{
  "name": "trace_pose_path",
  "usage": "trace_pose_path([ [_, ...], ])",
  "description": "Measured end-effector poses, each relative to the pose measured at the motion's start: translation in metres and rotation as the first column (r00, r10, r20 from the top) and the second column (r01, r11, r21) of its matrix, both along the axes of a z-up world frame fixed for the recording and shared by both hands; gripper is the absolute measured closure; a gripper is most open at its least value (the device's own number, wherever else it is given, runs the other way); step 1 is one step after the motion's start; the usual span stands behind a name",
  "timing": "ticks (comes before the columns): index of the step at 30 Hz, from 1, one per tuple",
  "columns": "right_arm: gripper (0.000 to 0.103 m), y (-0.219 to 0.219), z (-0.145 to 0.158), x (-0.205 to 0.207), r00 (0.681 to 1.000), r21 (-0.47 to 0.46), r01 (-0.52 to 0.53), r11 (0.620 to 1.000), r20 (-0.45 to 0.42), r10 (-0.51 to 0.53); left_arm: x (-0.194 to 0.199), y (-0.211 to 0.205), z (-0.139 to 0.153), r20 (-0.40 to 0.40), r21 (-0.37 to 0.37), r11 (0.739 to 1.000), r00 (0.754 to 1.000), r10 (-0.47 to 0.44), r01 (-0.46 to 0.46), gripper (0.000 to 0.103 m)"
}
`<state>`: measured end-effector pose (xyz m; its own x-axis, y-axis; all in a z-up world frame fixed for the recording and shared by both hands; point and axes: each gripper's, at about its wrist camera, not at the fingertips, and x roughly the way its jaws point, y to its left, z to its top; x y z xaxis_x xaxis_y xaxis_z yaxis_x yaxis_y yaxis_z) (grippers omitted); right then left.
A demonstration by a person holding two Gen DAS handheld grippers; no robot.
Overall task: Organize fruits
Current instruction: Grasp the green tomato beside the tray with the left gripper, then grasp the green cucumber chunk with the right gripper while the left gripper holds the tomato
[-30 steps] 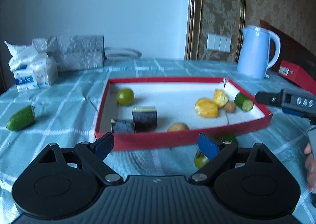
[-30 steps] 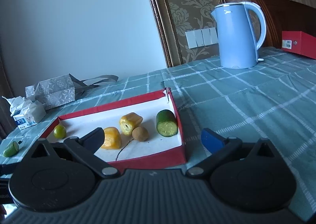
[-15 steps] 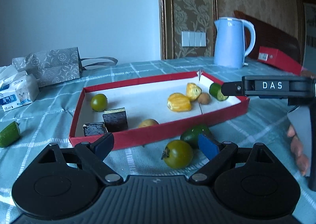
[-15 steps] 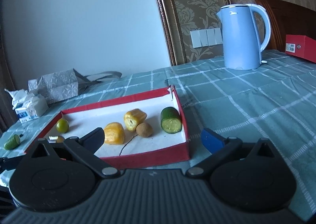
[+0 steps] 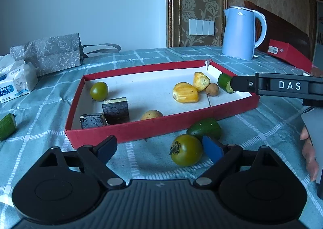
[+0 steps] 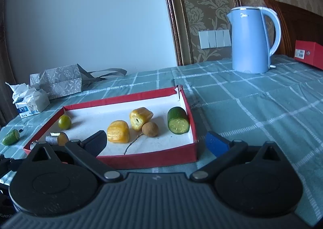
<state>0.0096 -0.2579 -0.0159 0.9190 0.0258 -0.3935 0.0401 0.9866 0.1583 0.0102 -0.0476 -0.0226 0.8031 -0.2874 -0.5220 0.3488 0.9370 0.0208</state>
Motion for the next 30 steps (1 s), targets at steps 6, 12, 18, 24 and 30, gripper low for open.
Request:
trace_pose_path([
  [6,0.0,-0.001,0.0,0.0,1.0,0.017,0.013,1.0,0.002,-0.013,-0.006,-0.018,-0.002,-0.011,0.034,0.998,0.998,-0.056,0.056,0.044],
  [12,0.0,0.0,-0.002,0.001,1.0,0.019,0.015,1.0,-0.009,-0.015,-0.003,-0.022,-0.005,-0.053,0.04,0.997,0.997,-0.06,0.062,0.067],
  [18,0.0,-0.001,-0.003,0.003,1.0,0.029,0.005,1.0,-0.02,-0.005,-0.003,-0.02,-0.005,-0.053,0.035,0.998,0.998,-0.047,0.049,0.071],
  [24,0.0,0.001,-0.003,0.003,1.0,0.029,-0.006,1.0,-0.03,0.007,0.001,-0.01,-0.004,-0.049,0.034,0.999,0.999,0.023,-0.021,0.07],
  [30,0.0,0.005,-0.005,0.004,0.999,0.012,-0.026,1.0,-0.042,0.026,0.006,0.005,-0.003,-0.048,0.029,0.993,0.992,0.119,-0.117,0.071],
])
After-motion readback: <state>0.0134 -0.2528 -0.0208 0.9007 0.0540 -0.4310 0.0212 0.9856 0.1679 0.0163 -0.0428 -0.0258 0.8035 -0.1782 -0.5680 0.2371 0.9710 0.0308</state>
